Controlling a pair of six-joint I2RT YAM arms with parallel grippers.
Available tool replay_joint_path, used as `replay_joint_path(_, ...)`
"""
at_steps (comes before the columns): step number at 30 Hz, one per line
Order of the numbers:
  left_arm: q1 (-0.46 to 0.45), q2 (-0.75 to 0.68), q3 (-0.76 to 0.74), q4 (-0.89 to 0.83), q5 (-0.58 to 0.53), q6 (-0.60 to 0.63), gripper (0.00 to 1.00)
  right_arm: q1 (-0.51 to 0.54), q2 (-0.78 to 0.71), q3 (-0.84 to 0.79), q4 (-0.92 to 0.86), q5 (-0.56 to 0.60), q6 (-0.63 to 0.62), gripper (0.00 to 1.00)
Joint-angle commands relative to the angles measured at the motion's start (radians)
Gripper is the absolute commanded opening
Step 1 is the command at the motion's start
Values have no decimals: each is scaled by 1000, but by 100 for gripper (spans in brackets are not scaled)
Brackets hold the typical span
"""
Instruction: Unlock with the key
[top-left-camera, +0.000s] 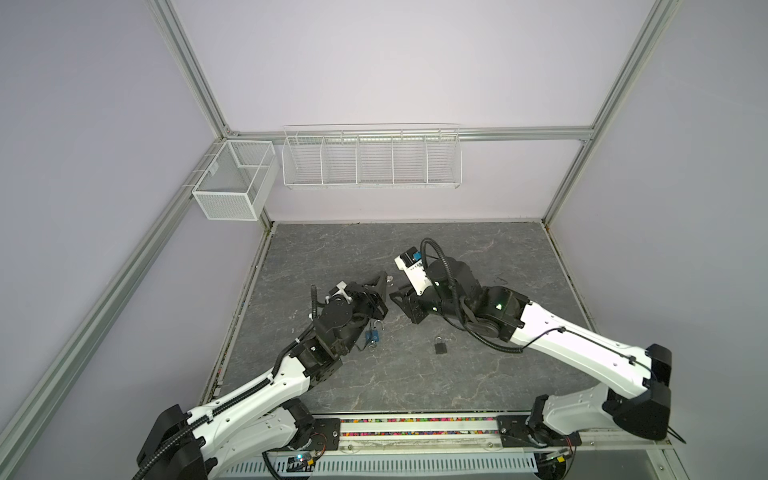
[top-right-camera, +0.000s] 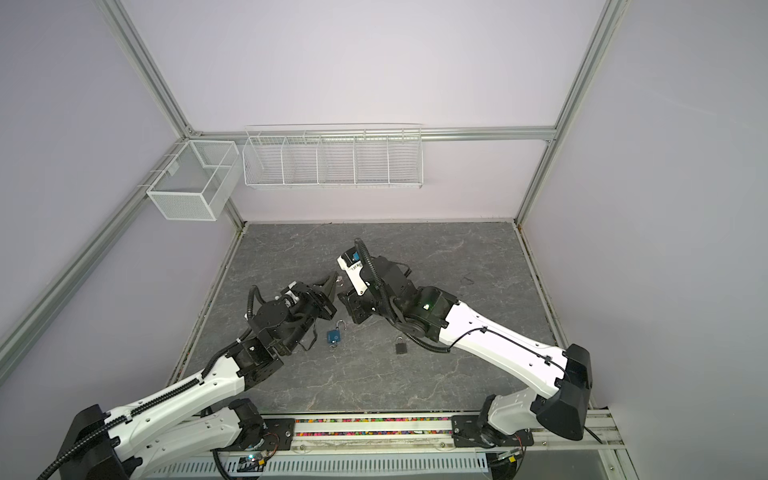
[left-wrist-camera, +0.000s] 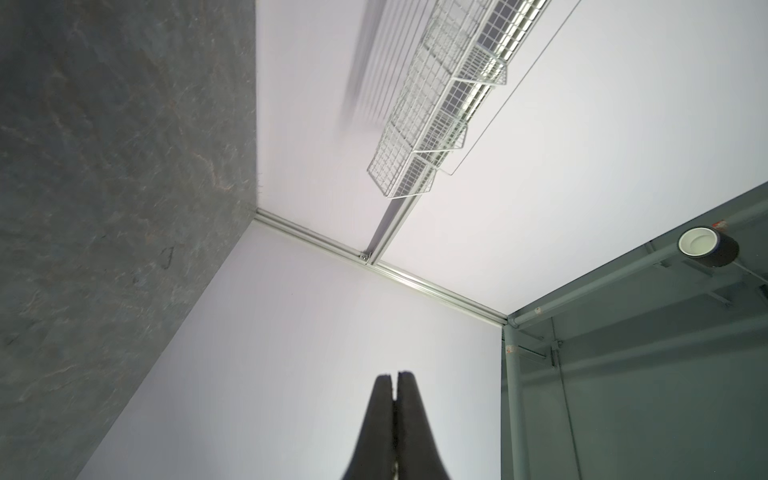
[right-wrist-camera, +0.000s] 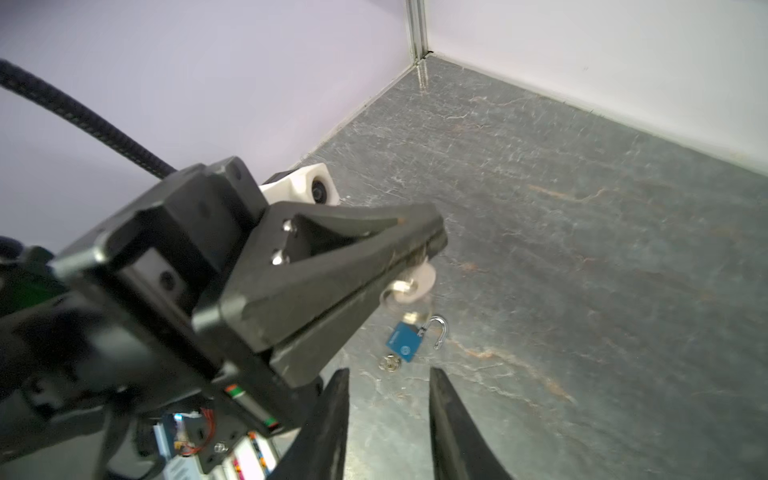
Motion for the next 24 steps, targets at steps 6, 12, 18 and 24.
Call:
replay_joint_path(6, 32, 35, 171, 70, 126, 449, 0, -133, -204, -92, 180, -316, 214, 60)
replay_joint_path(12, 28, 81, 362, -48, 295, 803, 0, -218, -267, -130, 368, -516, 357, 67)
replay_joint_path(18, -5, 96, 531, -218, 392, 1168, 0, -298, -307, -193, 499, -577, 451, 69)
replay_joint_path(24, -35, 123, 621, -279, 455, 1330, 0, -304, -293, -184, 659, -650, 457, 69)
